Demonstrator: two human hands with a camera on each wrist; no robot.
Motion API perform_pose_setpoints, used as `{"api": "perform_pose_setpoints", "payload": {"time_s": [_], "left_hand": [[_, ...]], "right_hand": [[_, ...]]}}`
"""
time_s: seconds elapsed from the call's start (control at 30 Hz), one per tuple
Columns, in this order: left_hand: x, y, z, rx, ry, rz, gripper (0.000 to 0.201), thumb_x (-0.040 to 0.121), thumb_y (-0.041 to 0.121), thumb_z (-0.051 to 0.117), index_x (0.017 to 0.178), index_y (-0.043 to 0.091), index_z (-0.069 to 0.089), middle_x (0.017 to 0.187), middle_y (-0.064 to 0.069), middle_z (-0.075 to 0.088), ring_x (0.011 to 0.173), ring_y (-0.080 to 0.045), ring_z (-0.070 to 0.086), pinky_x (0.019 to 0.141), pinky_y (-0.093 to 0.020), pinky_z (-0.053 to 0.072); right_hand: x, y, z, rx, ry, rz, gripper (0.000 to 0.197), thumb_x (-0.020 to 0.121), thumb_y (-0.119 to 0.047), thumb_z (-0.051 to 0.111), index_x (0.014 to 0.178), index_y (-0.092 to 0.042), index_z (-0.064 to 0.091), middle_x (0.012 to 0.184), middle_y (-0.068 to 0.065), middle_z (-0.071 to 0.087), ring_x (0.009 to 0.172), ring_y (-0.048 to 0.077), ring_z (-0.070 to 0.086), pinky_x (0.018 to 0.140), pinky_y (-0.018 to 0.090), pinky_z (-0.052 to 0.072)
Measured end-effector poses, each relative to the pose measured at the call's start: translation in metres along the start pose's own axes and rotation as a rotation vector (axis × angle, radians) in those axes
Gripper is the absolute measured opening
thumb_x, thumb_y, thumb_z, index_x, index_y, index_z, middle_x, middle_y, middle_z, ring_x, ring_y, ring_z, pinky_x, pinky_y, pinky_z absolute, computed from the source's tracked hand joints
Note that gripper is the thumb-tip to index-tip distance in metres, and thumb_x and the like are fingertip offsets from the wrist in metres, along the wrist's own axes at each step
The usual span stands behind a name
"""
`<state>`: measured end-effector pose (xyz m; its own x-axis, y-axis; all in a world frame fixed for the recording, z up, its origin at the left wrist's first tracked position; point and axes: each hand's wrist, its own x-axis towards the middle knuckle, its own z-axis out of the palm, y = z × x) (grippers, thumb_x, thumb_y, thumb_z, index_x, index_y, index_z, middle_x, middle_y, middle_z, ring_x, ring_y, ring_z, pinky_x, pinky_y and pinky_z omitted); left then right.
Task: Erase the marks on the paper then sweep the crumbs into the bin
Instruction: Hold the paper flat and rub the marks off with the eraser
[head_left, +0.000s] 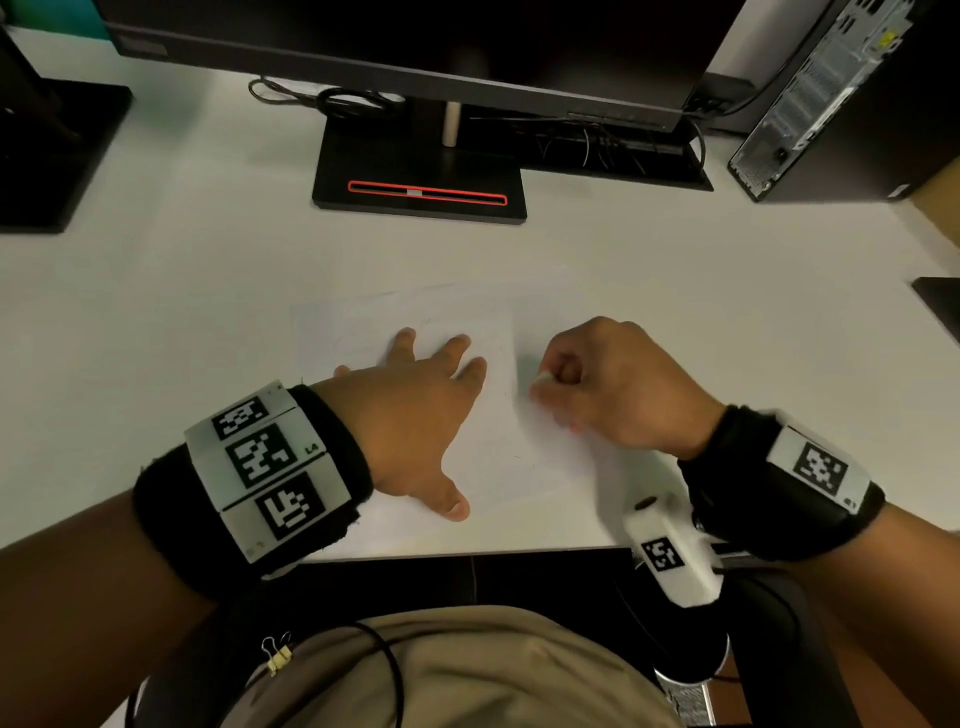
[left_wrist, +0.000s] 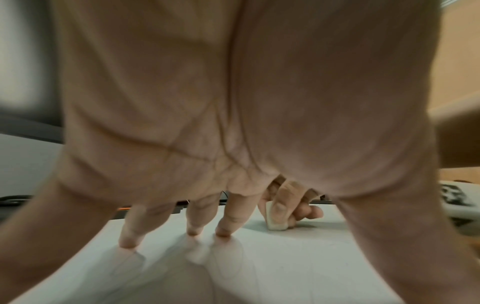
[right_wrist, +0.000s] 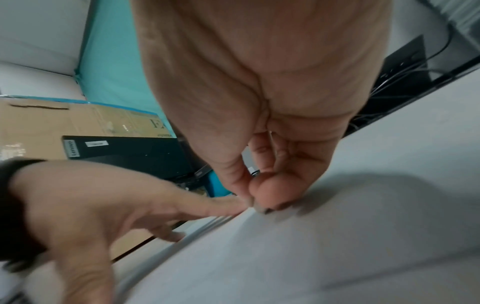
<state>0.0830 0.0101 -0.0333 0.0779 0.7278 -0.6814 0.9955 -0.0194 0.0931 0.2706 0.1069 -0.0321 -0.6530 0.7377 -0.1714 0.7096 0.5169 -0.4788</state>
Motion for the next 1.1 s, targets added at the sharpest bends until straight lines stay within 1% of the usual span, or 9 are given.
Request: {"api": "perform_pose_setpoints", "payload": {"time_s": [0.13,0.23,0.3,0.43,0.6,0.73,0.9,1.03,1.1], "left_hand": [[0.001,0.0,0.0,-0.001,0.002,-0.002,0.131,0.073,0.069,0.074,0.158,0.027,-0.018,0.163,0.01,-0.031,0.151,-0.037,-0.022,0.112,-0.064,0.033],[0.001,0.0,0.001,0.002,-0.002,-0.001,0.132,0.073,0.07,0.074,0.158,0.028,-0.018,0.162,0.01,-0.031,0.151,-0.038,-0.022,0.112,-0.066,0.032],[0.0,0.0,0.001,-0.002,-0.005,0.0,0.132,0.073,0.07,0.073,0.157,0.028,-0.019,0.162,0.009,-0.032,0.15,-0.038,-0.023,0.112,-0.066,0.032],[0.001,0.001,0.001,-0.014,-0.01,-0.003,0.131,0.074,0.069,0.074,0.158,0.028,-0.019,0.162,0.01,-0.032,0.15,-0.037,-0.024,0.113,-0.066,0.031],[0.0,0.0,0.001,-0.02,-0.014,-0.001,0.132,0.074,0.068,0.074,0.158,0.028,-0.019,0.162,0.01,-0.032,0.15,-0.037,-0.024,0.113,-0.069,0.027],[-0.001,0.0,0.0,-0.026,-0.015,-0.005,0.132,0.073,0.068,0.075,0.158,0.029,-0.019,0.162,0.011,-0.033,0.15,-0.036,-0.024,0.113,-0.068,0.027],[-0.002,0.0,0.0,-0.027,-0.006,0.001,0.131,0.073,0.068,0.075,0.158,0.029,-0.018,0.162,0.011,-0.031,0.15,-0.036,-0.024,0.112,-0.069,0.028],[-0.002,0.0,0.0,-0.026,-0.005,-0.001,0.131,0.074,0.068,0.074,0.158,0.029,-0.018,0.162,0.011,-0.032,0.151,-0.036,-0.024,0.112,-0.069,0.029],[-0.002,0.0,0.0,-0.022,-0.005,0.002,0.13,0.074,0.068,0.074,0.158,0.028,-0.018,0.162,0.011,-0.031,0.151,-0.036,-0.024,0.112,-0.069,0.029]], "right_hand": [[-0.009,-0.012,0.012,0.0,-0.126,-0.061,0.018,0.089,-0.022,0.066,0.075,-0.011,0.068,0.065,0.005,0.071,0.059,0.016,0.065,0.06,0.026,0.052],[0.002,-0.002,0.003,0.033,-0.034,0.018,0.017,0.088,-0.021,0.067,0.073,-0.013,0.069,0.061,0.001,0.071,0.053,0.009,0.063,0.054,0.018,0.049],[0.003,-0.002,0.001,0.015,0.005,0.021,0.017,0.088,-0.021,0.067,0.072,-0.014,0.068,0.062,0.001,0.071,0.055,0.01,0.062,0.056,0.021,0.049],[-0.007,-0.013,0.012,-0.001,-0.128,-0.058,0.018,0.089,-0.023,0.066,0.076,-0.012,0.069,0.066,0.005,0.071,0.061,0.016,0.065,0.061,0.027,0.052],[0.006,-0.004,0.002,0.007,-0.001,0.002,0.017,0.088,-0.022,0.066,0.073,-0.013,0.068,0.063,0.002,0.071,0.056,0.011,0.062,0.059,0.025,0.051],[-0.004,-0.016,0.012,0.005,-0.14,-0.088,0.018,0.089,-0.023,0.066,0.075,-0.013,0.068,0.063,0.004,0.07,0.059,0.015,0.064,0.062,0.027,0.053],[0.01,-0.007,0.001,0.013,-0.034,-0.024,0.018,0.088,-0.021,0.067,0.074,-0.011,0.068,0.061,0.002,0.071,0.055,0.011,0.064,0.061,0.026,0.052],[0.0,-0.018,0.01,0.022,-0.152,-0.092,0.017,0.089,-0.022,0.067,0.074,-0.012,0.069,0.062,0.003,0.071,0.056,0.013,0.066,0.062,0.026,0.054],[0.009,-0.011,0.004,0.034,-0.111,-0.029,0.017,0.088,-0.021,0.067,0.074,-0.013,0.07,0.06,0.0,0.072,0.054,0.01,0.067,0.063,0.026,0.056]]}}
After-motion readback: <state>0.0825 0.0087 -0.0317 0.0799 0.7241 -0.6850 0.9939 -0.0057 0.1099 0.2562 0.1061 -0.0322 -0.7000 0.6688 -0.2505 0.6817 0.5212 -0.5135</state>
